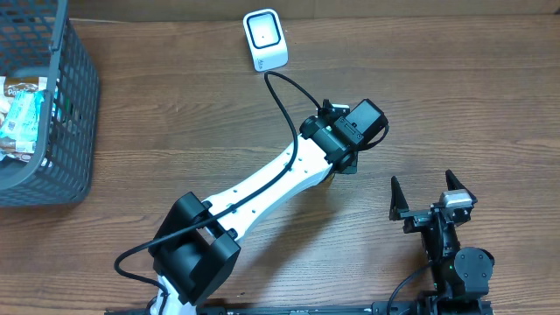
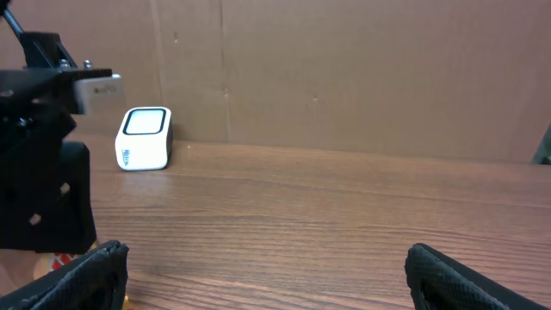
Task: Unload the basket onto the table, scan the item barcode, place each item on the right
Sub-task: 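Carry the bottle with the left gripper to the table centre, then set the bottle upright on the table and open the left gripper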
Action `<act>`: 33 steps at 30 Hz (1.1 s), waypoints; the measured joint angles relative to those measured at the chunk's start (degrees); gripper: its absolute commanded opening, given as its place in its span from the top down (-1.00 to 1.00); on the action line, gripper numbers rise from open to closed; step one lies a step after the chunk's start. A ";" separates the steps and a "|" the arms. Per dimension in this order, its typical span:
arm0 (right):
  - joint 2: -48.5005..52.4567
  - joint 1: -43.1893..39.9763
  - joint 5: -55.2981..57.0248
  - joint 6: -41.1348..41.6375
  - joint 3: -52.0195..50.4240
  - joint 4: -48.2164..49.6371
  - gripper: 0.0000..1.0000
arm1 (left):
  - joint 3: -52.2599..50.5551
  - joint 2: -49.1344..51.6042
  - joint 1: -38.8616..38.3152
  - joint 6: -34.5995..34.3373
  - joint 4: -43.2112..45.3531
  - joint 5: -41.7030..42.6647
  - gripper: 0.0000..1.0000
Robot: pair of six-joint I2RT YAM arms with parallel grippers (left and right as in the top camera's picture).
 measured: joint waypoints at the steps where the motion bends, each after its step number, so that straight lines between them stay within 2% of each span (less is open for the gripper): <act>1: 0.00 0.00 0.00 0.00 0.00 0.00 -1.00 | 0.00 0.28 0.00 -0.09 0.09 0.20 0.15; 6: 0.00 0.00 0.00 0.02 0.00 -0.02 -1.00 | 0.00 2.03 0.00 -0.66 0.17 1.01 0.07; 7: 0.00 0.00 -0.02 0.00 0.00 0.00 -1.00 | 0.02 2.08 0.00 -0.79 0.33 1.07 -0.12; 11: 0.00 0.00 -0.02 0.02 0.00 0.00 -1.00 | 0.02 2.08 0.00 -1.05 0.39 1.22 -0.31; 15: 0.00 0.00 -0.02 0.00 0.00 -0.02 -1.00 | 0.02 2.08 0.00 -1.18 0.39 1.25 -0.74; 17: 0.00 0.00 0.00 -0.02 0.00 -0.02 -1.00 | 0.02 2.08 0.00 -1.22 0.37 1.29 -0.87; 25: 0.00 0.00 -0.02 0.00 0.00 -0.02 -1.00 | 2.12 2.08 0.81 0.70 -0.92 1.44 -0.91; 33: 0.00 0.00 -0.02 0.00 0.00 0.00 -1.00 | 14.86 -1.05 6.03 6.93 -5.14 1.42 -0.98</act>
